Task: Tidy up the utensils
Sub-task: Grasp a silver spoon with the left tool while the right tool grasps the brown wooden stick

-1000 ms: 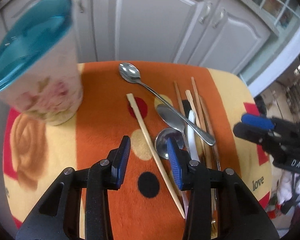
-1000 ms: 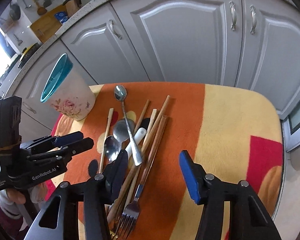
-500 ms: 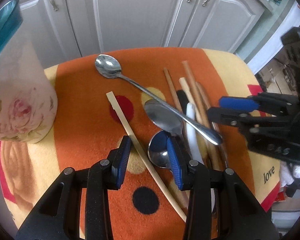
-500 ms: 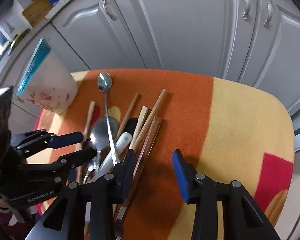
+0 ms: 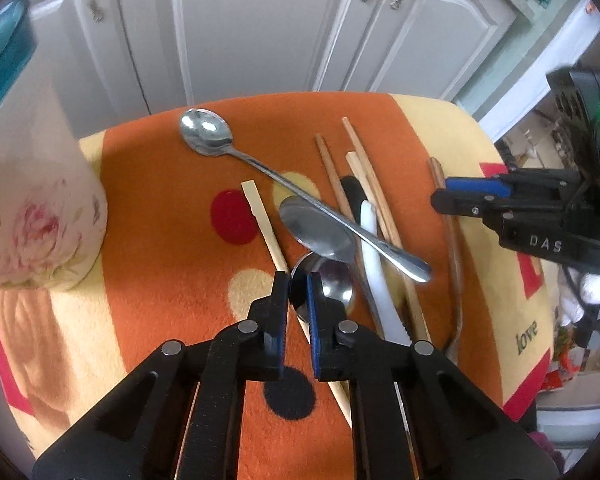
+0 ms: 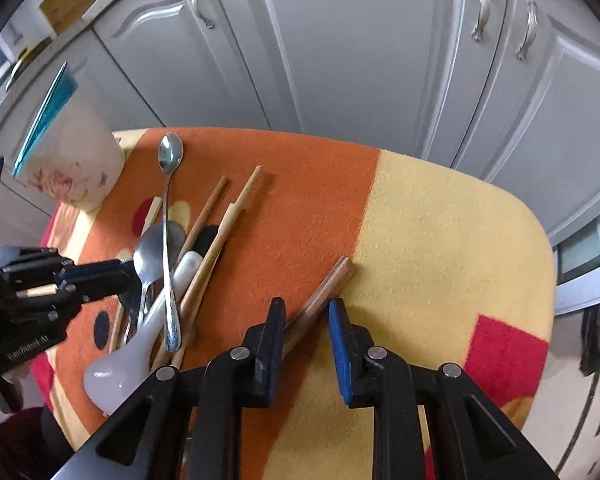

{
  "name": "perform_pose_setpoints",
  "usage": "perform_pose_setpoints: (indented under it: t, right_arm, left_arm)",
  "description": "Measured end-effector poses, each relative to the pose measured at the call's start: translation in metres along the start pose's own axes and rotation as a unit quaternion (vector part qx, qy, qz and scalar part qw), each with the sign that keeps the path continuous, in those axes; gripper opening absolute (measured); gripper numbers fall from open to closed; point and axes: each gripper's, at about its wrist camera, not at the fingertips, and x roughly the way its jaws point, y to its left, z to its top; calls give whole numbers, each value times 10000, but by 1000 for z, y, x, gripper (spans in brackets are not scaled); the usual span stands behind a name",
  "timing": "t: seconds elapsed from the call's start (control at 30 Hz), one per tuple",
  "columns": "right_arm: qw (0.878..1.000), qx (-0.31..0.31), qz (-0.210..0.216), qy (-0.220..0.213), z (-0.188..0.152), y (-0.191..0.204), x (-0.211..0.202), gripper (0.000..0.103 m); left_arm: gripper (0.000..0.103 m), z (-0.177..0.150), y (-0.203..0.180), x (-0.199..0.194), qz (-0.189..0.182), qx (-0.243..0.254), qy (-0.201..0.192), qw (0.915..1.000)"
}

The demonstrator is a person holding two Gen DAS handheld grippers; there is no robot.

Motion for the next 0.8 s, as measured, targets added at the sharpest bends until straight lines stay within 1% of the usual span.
perform_pose_setpoints:
  t: [0.1,0.13,0.23,0.27,0.33,0.37,0.4,0.43,0.5,0.53,0.57,0.6,0.67,0.77,0.8]
  right_arm:
    - [9999,120,115,-11,3,-4,0,22]
    - [9997,160,178,-31,3,-5,-1,23]
    - [9989,269,351,-120,2,-10,-1,23]
    - [9986,315,407,-149,1,-17,-4,23]
    - [9976,416,525,-194,5,-19,-5,23]
    - [9976,388,532,-201,6,-18,-4,22]
    - [9980,333,491,-199,7,-16,-4,19]
    - [9988,224,399,-192,7,-13,-4,19]
    - [9992,148,337,-167,6,-9,-4,18]
    - [9992,122,329,-174,6,-7,-6,15]
    - [9992,84,319,-232,6,-5,-9,6]
    - [9992,44,297,-267,6,-2,-12,2]
    - [9988,-45,374,-309,3,1,-23,2]
    - [9990,-152,274,-308,-2,6,-28,2]
    - [9991,-61,275,-308,-3,4,-28,2]
  left_arm:
    - [14,4,-5,4,55,107,21,9999]
    - [15,7,-6,8,21,85,36,10000]
    - [15,10,-2,9,-94,13,90,9999]
    - [15,10,-2,9,-96,36,97,9999]
    - [11,9,-5,8,-79,126,77,9999]
    - [10,8,-6,7,-60,143,53,9999]
    - [8,7,-6,6,-64,132,51,9999]
    - [6,6,-5,3,-82,95,37,9999]
    - [3,1,-2,-4,-94,-60,-38,9999]
    - [2,-2,0,-9,-75,-120,-80,9999]
    - [2,-6,3,-13,-42,-166,-109,9998]
    - [2,-9,5,-18,-24,-216,-157,9996]
    - [2,-18,14,-28,10,-388,-185,9991]
    - [2,-26,21,-45,54,-596,-325,9977]
    - [2,-28,24,-50,47,-641,-366,9973]
